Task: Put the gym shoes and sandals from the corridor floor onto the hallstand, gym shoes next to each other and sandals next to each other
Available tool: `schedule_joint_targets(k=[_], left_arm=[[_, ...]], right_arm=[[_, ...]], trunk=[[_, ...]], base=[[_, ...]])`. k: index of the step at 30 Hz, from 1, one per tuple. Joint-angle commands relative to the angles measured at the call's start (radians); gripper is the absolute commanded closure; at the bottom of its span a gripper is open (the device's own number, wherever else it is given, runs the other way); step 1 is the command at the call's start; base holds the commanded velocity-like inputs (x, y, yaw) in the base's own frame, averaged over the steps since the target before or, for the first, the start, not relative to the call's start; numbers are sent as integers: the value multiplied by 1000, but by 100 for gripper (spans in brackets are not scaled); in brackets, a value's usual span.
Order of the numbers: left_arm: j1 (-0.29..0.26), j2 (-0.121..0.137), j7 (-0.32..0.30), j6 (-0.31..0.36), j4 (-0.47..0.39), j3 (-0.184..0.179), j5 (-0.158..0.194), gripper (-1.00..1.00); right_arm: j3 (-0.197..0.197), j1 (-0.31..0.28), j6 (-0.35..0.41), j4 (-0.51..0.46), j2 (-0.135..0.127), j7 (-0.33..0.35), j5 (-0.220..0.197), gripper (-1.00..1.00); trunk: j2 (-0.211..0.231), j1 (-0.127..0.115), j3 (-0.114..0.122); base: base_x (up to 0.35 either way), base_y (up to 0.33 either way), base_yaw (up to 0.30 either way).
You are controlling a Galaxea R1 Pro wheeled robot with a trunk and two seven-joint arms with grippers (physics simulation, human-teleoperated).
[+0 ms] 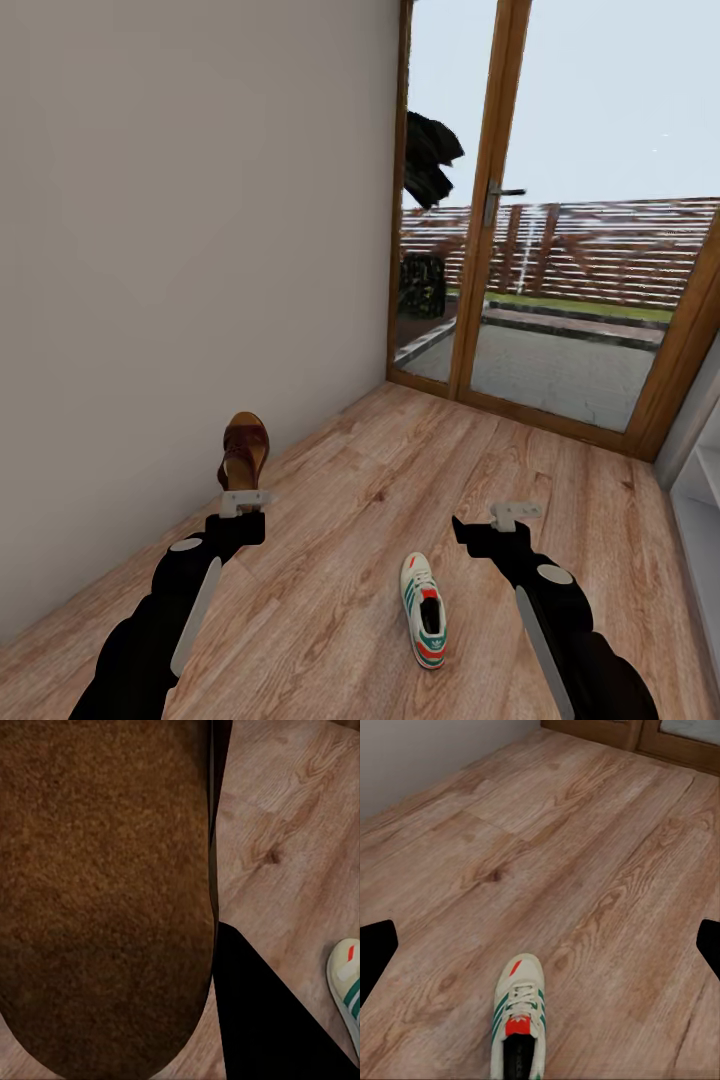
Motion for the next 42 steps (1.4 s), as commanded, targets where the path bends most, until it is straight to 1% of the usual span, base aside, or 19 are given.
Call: schedule_joint_targets(k=[1, 3, 6, 11, 16, 23, 31, 34, 35, 36, 37, 39, 42], left_arm=[[-1, 0, -3, 6, -1, 1, 2, 100], [-2, -12, -3, -4, -13, -11, 1, 100], [-2, -29, -3, -5, -29, -29, 6, 100], [-2, -58, -3, -4, -57, -59, 12, 100], [-2, -59, -1, -2, -85, -88, 11, 100], [-2, -60, 0, 0, -125, -129, 7, 100], [-2, -60, 1, 1, -125, -176, 2, 100], [-2, -60, 1, 1, -126, -180, 2, 100], [-2, -60, 1, 1, -127, -181, 2, 100], [-2, -60, 1, 1, -127, -181, 2, 100], [-2, -60, 1, 2, -127, -182, 2, 100], [-2, -60, 1, 2, -128, -182, 2, 100], [-2, -60, 1, 3, -128, -182, 2, 100]], right_arm=[[0, -1, 5, 4, 0, 2, -1, -100], [-8, -12, -6, 15, 1, 2, 0, -100], [-6, -13, -23, 32, 0, 2, 0, -100], [-1, -7, 5, 3, -4, 2, -1, -100], [1, -7, 33, -24, -4, 2, -1, -100], [3, -7, -6, 15, -5, 1, -2, -100], [1, -7, -51, 60, -5, 1, -3, -100], [1, -7, -68, 77, -5, 1, -2, -100], [1, -7, -497, 442, -5, 2, -1, -100], [1, -7, -504, 475, -5, 2, 1, -100], [1, -7, -512, 539, -4, 2, 5, -100], [1, -7, -514, 588, -4, 2, 7, -100], [2, -11, -516, 710, -4, 2, 9, -100]], trunk=[[0, 0, -1], [0, 0, -1], [0, 0, -1], [0, 0, -1], [0, 0, -1], [0, 0, -1], [0, 0, -1], [0, 0, -1], [0, 0, -1], [0, 0, -1], [0, 0, -1], [0, 0, -1], [0, 0, -1]], base=[[0, 0, 16], [0, 0, 0], [0, 0, 0], [0, 0, 0], [0, 0, 0], [0, 0, 0], [0, 0, 0], [0, 0, 0], [0, 0, 0], [0, 0, 0], [0, 0, 0], [0, 0, 0], [0, 0, 0]])
